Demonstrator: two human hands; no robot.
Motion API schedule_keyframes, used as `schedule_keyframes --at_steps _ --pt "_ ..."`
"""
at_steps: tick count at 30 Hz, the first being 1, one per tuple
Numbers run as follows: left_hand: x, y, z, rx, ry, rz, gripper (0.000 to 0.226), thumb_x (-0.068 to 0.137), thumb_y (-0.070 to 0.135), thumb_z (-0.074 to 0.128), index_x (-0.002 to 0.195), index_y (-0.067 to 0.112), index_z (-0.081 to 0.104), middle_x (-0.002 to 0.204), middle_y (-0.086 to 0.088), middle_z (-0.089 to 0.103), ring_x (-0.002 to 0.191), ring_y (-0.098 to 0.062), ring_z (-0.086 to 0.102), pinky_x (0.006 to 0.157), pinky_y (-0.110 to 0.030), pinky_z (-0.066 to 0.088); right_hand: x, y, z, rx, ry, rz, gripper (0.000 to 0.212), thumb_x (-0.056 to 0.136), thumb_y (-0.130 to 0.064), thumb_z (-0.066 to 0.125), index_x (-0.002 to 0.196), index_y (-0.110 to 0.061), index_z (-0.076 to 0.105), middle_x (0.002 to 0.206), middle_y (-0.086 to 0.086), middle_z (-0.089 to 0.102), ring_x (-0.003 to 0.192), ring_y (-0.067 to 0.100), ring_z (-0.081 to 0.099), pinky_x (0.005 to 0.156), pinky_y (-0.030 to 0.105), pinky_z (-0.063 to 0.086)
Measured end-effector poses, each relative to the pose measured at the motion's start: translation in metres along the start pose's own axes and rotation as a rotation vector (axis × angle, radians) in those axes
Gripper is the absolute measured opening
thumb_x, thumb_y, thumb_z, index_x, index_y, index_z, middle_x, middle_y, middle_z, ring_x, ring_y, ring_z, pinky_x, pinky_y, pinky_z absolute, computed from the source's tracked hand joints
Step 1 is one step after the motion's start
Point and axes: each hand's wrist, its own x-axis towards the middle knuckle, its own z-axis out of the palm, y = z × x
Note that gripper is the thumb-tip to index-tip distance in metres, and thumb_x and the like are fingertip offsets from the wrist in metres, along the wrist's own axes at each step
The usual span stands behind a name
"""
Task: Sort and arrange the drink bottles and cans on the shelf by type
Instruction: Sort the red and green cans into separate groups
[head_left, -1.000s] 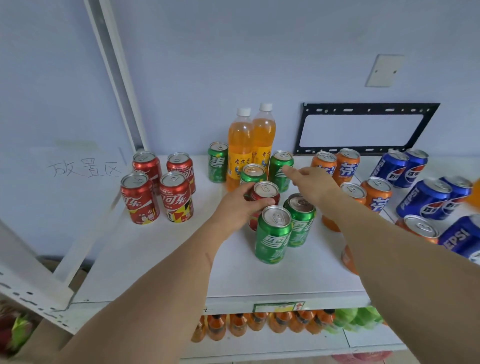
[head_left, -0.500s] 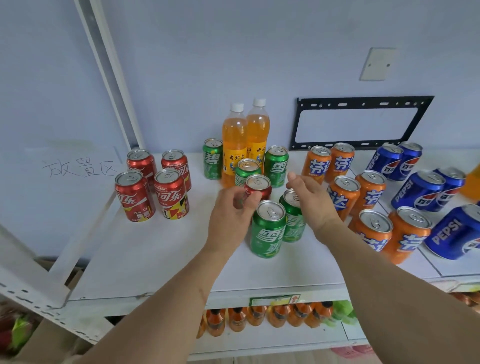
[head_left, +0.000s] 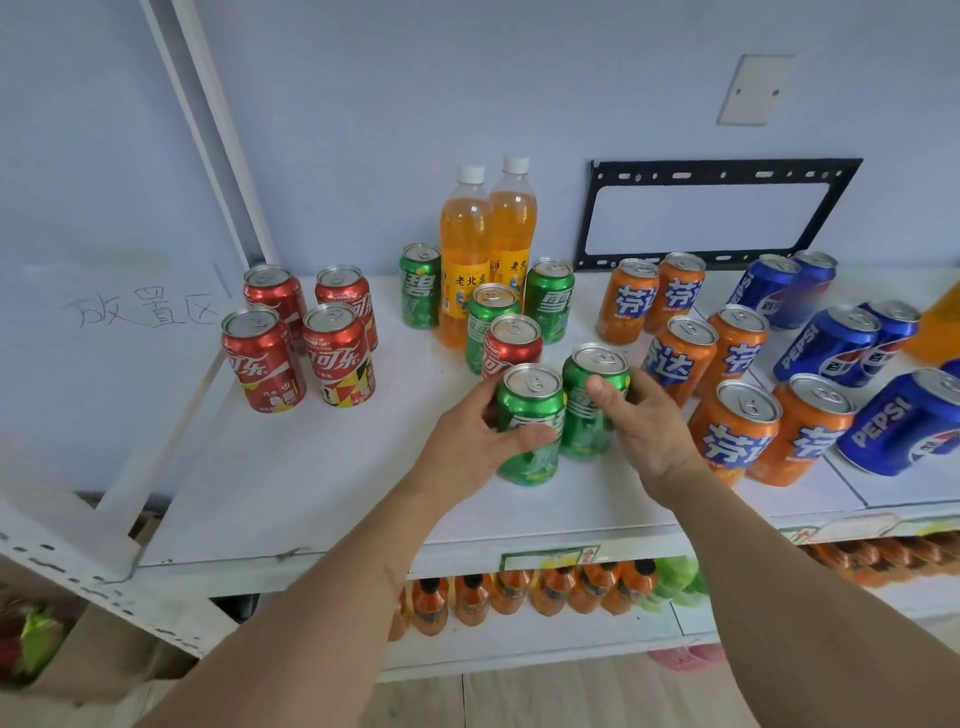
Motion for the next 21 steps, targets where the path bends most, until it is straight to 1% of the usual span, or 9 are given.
schedule_keyframes --at_steps 2,5,7,10,12,15,16,19,21 --pt "-0.007 0.002 -0.002 -0.053 -0.023 -0.023 0.080 0.058 0.054 0.090 0.129 0.031 0.060 0.125 0.005 0.069 0.119 -0.016 0.062 0.106 -0.048 0.046 -0.007 -0.002 0.001 0.021 0.015 -0.013 0.056 0.073 -0.044 0.072 0.120 -0.015 0.062 0.106 -0.001 0.074 0.097 0.015 0.071 0.075 0.023 0.056" --pt "-0.017 0.004 -0.007 -0.077 -0.038 -0.055 0.082 0.060 0.054 0.088 0.131 0.025 0.058 0.126 0.004 0.068 0.119 -0.016 0.062 0.107 -0.047 0.045 -0.020 -0.004 0.003 0.033 0.041 -0.033 0.045 0.073 -0.044 0.070 0.112 -0.022 0.065 0.102 -0.008 0.074 0.093 0.006 0.070 0.072 0.020 0.054" --pt "-0.024 0.006 -0.010 -0.100 -0.010 -0.062 0.082 0.060 0.049 0.088 0.132 0.022 0.058 0.126 0.003 0.068 0.119 -0.017 0.062 0.107 -0.047 0.045 -0.029 -0.007 0.003 0.036 0.039 -0.054 0.039 0.073 -0.044 0.070 0.107 -0.026 0.065 0.099 -0.010 0.074 0.091 0.003 0.070 0.071 0.018 0.054" --pt "-0.034 0.011 -0.009 -0.105 0.057 -0.067 0.083 0.058 0.047 0.087 0.131 0.021 0.057 0.125 0.003 0.068 0.117 -0.015 0.063 0.106 -0.046 0.046 -0.044 -0.008 0.000 0.048 0.035 -0.069 0.035 0.072 -0.046 0.070 0.102 -0.027 0.067 0.098 -0.009 0.074 0.091 0.005 0.070 0.073 0.022 0.057" --pt "-0.041 0.015 -0.007 -0.088 0.073 -0.056 0.084 0.057 0.048 0.087 0.131 0.022 0.057 0.125 0.004 0.068 0.116 -0.014 0.063 0.106 -0.046 0.046 -0.054 -0.009 -0.004 0.031 0.042 -0.081 0.040 0.071 -0.050 0.071 0.103 -0.026 0.068 0.099 -0.007 0.075 0.094 0.008 0.070 0.076 0.026 0.057" --pt "-0.049 0.019 -0.001 0.003 0.054 -0.040 0.084 0.058 0.055 0.086 0.131 0.024 0.057 0.124 0.008 0.068 0.117 -0.013 0.062 0.106 -0.045 0.046 -0.066 -0.010 -0.009 -0.003 0.058 -0.097 0.050 0.069 -0.054 0.070 0.107 -0.021 0.068 0.098 -0.005 0.075 0.090 0.007 0.071 0.071 0.021 0.054" --pt "-0.052 0.021 0.001 0.018 0.045 -0.037 0.082 0.059 0.053 0.086 0.130 0.026 0.057 0.124 0.009 0.068 0.117 -0.012 0.062 0.106 -0.045 0.045 -0.069 -0.010 -0.010 -0.006 0.056 -0.097 0.052 0.068 -0.054 0.070 0.108 -0.021 0.068 0.097 -0.005 0.075 0.089 0.006 0.071 0.071 0.020 0.054" --pt "-0.056 0.021 0.005 0.037 0.042 -0.033 0.080 0.058 0.051 0.086 0.130 0.030 0.057 0.124 0.010 0.068 0.118 -0.012 0.061 0.107 -0.046 0.045 -0.072 -0.010 -0.013 -0.032 0.045 -0.096 0.060 0.066 -0.058 0.072 0.113 -0.021 0.067 0.099 -0.006 0.075 0.092 0.008 0.070 0.076 0.025 0.055" --pt "-0.056 0.020 0.005 0.033 0.043 -0.030 0.085 0.058 0.054 0.088 0.133 0.029 0.055 0.126 0.010 0.067 0.120 -0.013 0.060 0.107 -0.046 0.044 -0.072 -0.009 -0.012 -0.041 0.034 -0.094 0.065 0.067 -0.058 0.071 0.117 -0.018 0.065 0.095 -0.010 0.073 0.082 0.000 0.068 0.071 0.021 0.052"
